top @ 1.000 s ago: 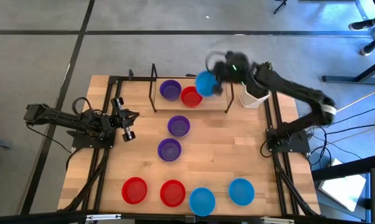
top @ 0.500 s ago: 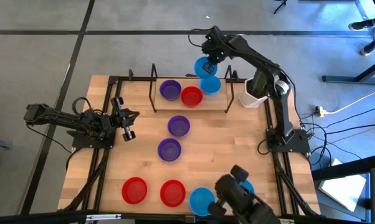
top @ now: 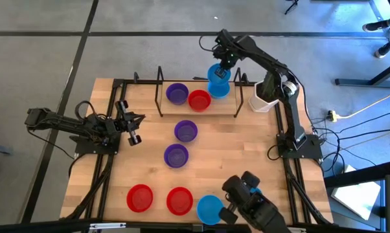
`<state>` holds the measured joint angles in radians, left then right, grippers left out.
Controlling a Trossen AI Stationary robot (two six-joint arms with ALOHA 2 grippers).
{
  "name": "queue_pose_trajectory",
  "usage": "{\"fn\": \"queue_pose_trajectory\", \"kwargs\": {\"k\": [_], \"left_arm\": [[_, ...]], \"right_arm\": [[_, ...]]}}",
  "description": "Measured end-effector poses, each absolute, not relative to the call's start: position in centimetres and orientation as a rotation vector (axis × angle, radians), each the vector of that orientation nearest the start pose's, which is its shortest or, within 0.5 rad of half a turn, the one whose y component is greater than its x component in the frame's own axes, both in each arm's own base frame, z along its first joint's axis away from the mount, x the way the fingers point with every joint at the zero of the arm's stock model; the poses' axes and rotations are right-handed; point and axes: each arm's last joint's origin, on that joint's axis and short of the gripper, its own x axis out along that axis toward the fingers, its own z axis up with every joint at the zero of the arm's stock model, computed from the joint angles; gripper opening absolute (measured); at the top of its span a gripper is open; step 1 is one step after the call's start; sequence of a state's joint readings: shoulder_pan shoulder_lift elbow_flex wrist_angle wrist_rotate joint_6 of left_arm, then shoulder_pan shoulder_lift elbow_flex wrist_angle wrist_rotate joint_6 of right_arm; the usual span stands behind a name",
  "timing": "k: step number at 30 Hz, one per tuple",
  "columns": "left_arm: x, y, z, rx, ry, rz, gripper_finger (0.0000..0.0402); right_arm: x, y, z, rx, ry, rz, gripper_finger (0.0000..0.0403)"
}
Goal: Pick & Place Mini bowls
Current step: Stack the blue bowl on top of the blue bowl on the shelf
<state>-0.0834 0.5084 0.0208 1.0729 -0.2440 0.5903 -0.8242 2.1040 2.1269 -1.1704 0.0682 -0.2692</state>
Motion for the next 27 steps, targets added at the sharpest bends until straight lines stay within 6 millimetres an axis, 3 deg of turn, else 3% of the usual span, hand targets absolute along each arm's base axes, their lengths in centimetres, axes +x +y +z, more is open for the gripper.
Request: {"fn": "queue_pose_trajectory", "kwargs": {"k": [11, 27], "left_arm": [[11.4, -0.2, 22.3, 0.477, -0.512, 0.321, 0.0002], [11.4, -0.2, 22.3, 0.492, -0.509, 0.325, 0.0003]], "right_arm": [[29.8, -32.5, 28.6, 0.214, 1.197, -0.625, 0.0002], [30.8, -31.9, 28.7, 0.205, 1.156, -0.550, 0.0004]]}}
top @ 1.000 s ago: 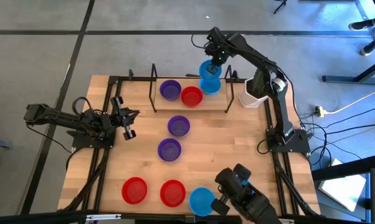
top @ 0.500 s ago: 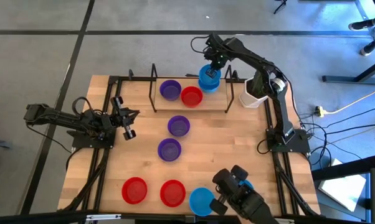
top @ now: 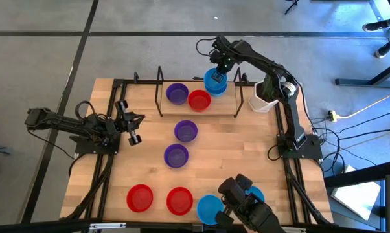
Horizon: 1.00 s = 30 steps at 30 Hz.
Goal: Pick & Place Mini bowls
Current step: Stack the blue bowl on top of the blue bowl on the shelf
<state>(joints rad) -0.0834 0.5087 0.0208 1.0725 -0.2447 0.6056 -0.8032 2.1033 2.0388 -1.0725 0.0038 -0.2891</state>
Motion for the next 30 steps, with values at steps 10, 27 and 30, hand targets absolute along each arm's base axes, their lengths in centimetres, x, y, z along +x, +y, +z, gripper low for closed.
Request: {"fn": "queue_pose_trajectory", "kwargs": {"k": [10, 27, 30], "left_arm": [[11.41, -0.25, 22.31, 0.492, -0.509, 0.325, 0.0002], [11.41, -0.25, 22.31, 0.492, -0.510, 0.324, 0.0005], [11.40, -0.25, 22.32, 0.492, -0.511, 0.324, 0.0007]], "right_arm": [[30.78, -31.64, 28.66, 0.221, 1.163, -0.521, 0.0004], [31.59, -31.11, 28.13, 0.209, 1.191, -0.544, 0.0006], [31.59, -31.11, 28.13, 0.201, 1.194, -0.539, 0.0007]]}}
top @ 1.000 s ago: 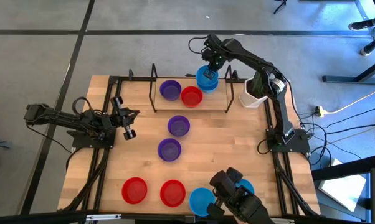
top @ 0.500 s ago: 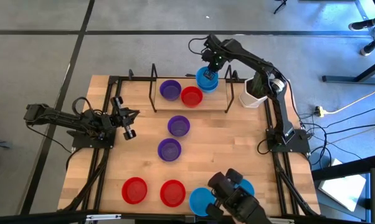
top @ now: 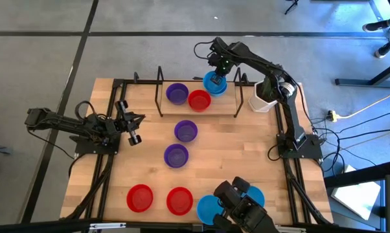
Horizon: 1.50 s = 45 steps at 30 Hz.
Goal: Pick & Place Mini bowls
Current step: Stack the blue bowl on top of the blue bowl on the shelf
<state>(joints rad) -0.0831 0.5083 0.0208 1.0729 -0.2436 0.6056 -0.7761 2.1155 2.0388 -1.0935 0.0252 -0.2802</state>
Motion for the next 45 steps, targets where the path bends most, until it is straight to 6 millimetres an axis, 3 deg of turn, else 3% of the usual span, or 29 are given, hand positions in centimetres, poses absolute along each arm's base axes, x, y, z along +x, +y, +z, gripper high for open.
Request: {"fn": "queue_pose_trajectory", "kwargs": {"k": [12, 30, 45], "left_arm": [[11.4, -0.3, 22.3, 0.493, -0.511, 0.323, 0.0004], [11.4, -0.3, 22.3, 0.492, -0.511, 0.323, 0.0006], [11.4, -0.2, 22.3, 0.492, -0.510, 0.325, 0.0007]], "right_arm": [[31.4, -30.9, 25.6, 0.186, 1.252, -0.495, 0.0012], [31.7, -30.5, 25.5, 0.215, 1.245, -0.439, 0.0113], [33.9, -28.2, 25.7, 0.084, 1.275, -0.442, 0.0123]]}}
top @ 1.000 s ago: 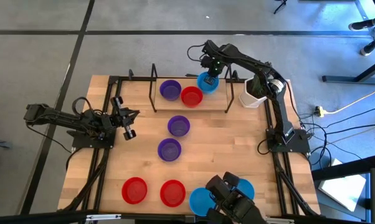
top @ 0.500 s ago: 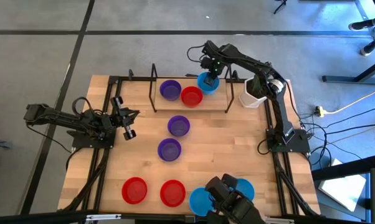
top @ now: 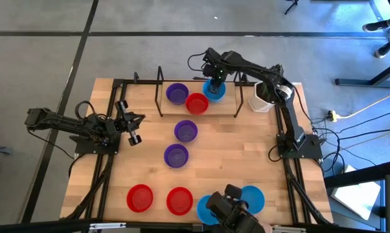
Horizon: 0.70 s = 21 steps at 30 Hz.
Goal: Pick & Place Mini bowls
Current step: Stack the blue bowl on top of the blue bowl on the shelf
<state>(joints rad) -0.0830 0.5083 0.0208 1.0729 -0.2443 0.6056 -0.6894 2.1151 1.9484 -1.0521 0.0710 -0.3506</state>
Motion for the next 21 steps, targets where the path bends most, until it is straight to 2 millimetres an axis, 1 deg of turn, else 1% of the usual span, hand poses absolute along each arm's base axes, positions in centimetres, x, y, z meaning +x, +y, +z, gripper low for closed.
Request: {"fn": "queue_pose_trajectory", "kwargs": {"k": [6, 12, 21], "left_arm": [[11.4, -0.2, 22.3, 0.492, -0.510, 0.326, 0.0002], [11.4, -0.2, 22.3, 0.492, -0.510, 0.325, 0.0007], [11.4, -0.2, 22.3, 0.492, -0.509, 0.325, 0.0002]], "right_arm": [[33.7, -28.2, 25.7, 0.053, 1.320, -0.486, 0.0123], [32.8, -27.5, 25.7, 0.091, 1.420, -0.451, 0.0123], [32.1, -26.9, 25.5, 0.127, 1.504, -0.419, 0.0123]]}}
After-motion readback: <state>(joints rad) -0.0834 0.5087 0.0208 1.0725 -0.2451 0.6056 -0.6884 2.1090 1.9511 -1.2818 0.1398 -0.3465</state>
